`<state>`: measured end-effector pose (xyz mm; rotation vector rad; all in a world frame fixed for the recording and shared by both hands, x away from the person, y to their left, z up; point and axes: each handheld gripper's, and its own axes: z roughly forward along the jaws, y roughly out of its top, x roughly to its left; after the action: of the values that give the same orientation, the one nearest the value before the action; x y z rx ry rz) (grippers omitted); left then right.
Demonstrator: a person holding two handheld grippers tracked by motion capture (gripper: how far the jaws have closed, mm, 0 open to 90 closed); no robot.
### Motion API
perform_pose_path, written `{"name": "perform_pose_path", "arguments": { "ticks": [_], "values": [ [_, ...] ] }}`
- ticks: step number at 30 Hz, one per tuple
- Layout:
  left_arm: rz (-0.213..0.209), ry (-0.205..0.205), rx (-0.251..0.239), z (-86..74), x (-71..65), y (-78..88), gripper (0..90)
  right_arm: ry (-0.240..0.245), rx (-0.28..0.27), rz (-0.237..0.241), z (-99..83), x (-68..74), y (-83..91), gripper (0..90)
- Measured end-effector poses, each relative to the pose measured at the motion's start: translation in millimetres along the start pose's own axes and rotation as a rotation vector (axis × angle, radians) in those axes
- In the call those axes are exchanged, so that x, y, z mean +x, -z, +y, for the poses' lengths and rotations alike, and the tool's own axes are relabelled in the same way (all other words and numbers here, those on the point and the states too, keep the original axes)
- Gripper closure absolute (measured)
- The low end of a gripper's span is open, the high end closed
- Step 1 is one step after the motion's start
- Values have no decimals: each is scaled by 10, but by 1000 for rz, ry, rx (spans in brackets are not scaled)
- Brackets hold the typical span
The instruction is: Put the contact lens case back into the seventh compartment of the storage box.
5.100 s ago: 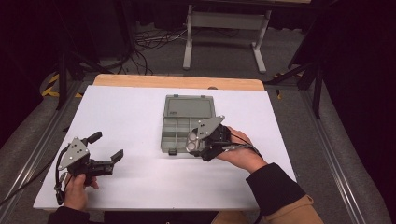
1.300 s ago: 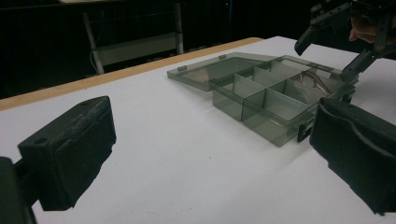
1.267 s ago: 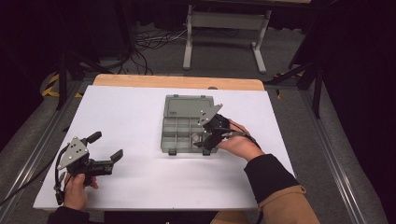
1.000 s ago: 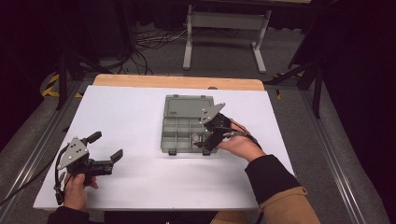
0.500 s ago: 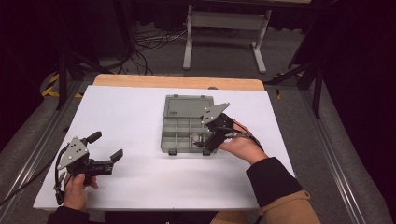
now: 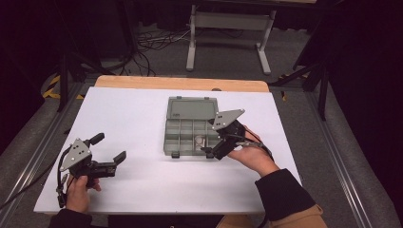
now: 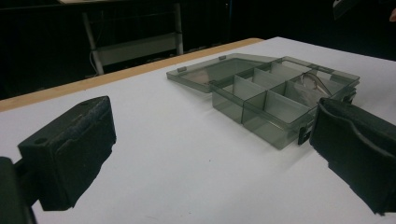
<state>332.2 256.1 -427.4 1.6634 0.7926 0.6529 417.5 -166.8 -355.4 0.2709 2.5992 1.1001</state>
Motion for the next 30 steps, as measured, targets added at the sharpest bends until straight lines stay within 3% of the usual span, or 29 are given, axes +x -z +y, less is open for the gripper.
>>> {"name": "perform_pose_path", "arguments": {
  "ticks": [5, 22, 30],
  "values": [
    [-1, -3, 6, -2, 5, -3, 13, -26, -9, -38, -39, 53, 103, 31],
    [0, 2, 3, 1, 11, 8, 13, -139, -143, -91, -295, 262, 353, 26],
    [-2, 3, 0, 1, 12, 13, 13, -170, -200, -124, -439, 312, 426, 20]
  ]
}}
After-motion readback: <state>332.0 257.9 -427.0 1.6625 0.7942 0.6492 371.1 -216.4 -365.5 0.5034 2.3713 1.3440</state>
